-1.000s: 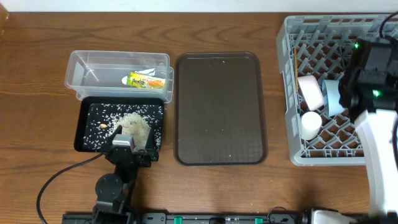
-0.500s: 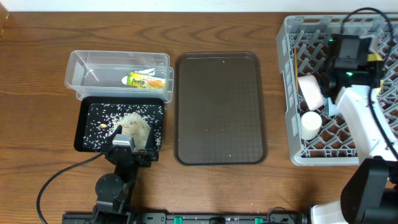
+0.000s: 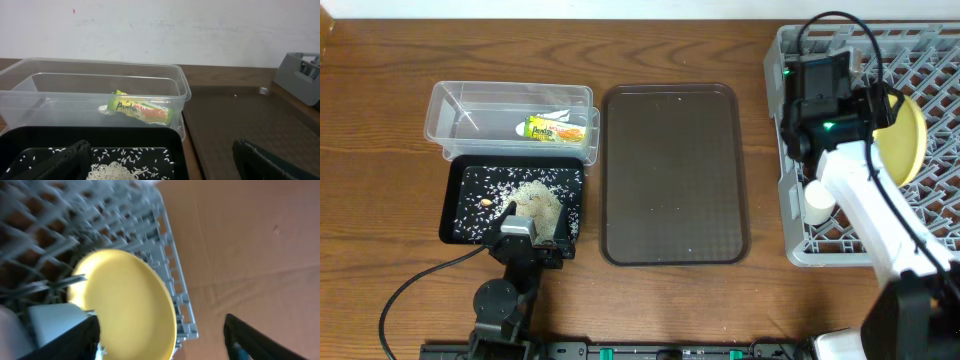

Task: Sort waste into correct bins and load items into the dishwasher rack

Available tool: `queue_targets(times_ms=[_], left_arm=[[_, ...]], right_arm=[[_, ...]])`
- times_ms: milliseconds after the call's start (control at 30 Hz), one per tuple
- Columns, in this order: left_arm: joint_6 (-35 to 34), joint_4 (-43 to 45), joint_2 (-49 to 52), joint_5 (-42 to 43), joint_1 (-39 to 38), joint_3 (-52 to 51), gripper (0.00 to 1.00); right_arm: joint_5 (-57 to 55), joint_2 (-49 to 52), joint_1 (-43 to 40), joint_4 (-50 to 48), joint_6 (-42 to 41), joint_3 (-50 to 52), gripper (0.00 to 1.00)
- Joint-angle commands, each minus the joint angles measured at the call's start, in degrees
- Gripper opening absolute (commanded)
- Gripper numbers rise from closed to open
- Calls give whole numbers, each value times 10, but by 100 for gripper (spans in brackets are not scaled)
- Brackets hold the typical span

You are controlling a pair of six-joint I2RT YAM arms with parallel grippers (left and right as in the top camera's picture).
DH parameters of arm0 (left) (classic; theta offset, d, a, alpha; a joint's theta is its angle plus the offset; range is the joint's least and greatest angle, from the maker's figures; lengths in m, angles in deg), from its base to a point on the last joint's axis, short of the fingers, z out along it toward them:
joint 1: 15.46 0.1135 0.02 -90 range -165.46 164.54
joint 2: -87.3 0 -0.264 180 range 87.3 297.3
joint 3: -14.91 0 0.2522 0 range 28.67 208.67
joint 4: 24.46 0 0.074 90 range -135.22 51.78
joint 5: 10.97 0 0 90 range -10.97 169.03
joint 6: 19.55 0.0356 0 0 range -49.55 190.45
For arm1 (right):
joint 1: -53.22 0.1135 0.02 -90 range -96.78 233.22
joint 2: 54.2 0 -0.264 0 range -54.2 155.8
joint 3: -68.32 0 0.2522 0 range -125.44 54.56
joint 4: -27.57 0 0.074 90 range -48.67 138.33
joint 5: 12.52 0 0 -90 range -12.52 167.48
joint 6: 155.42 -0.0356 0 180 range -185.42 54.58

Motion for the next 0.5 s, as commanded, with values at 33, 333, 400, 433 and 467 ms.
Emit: queue_targets(times_ms=[33,333,400,433,467], left_arm=[[10,-22,-4,-5,3,-10,92],[10,-22,-4,-5,3,-10,92],[10,-22,-4,-5,3,-10,93],[10,-22,-4,-5,3,-10,92],[10,-22,-4,-5,3,-10,93]], right_arm=[[24,-105,59,38,-43,-1,80],[524,-313,187,226,-257,-2,99],[626,-344,192,230,-275,-2,99],[669,-358,193,230,-281,-2,99],[706,-369,192,229,-284,-2,99]])
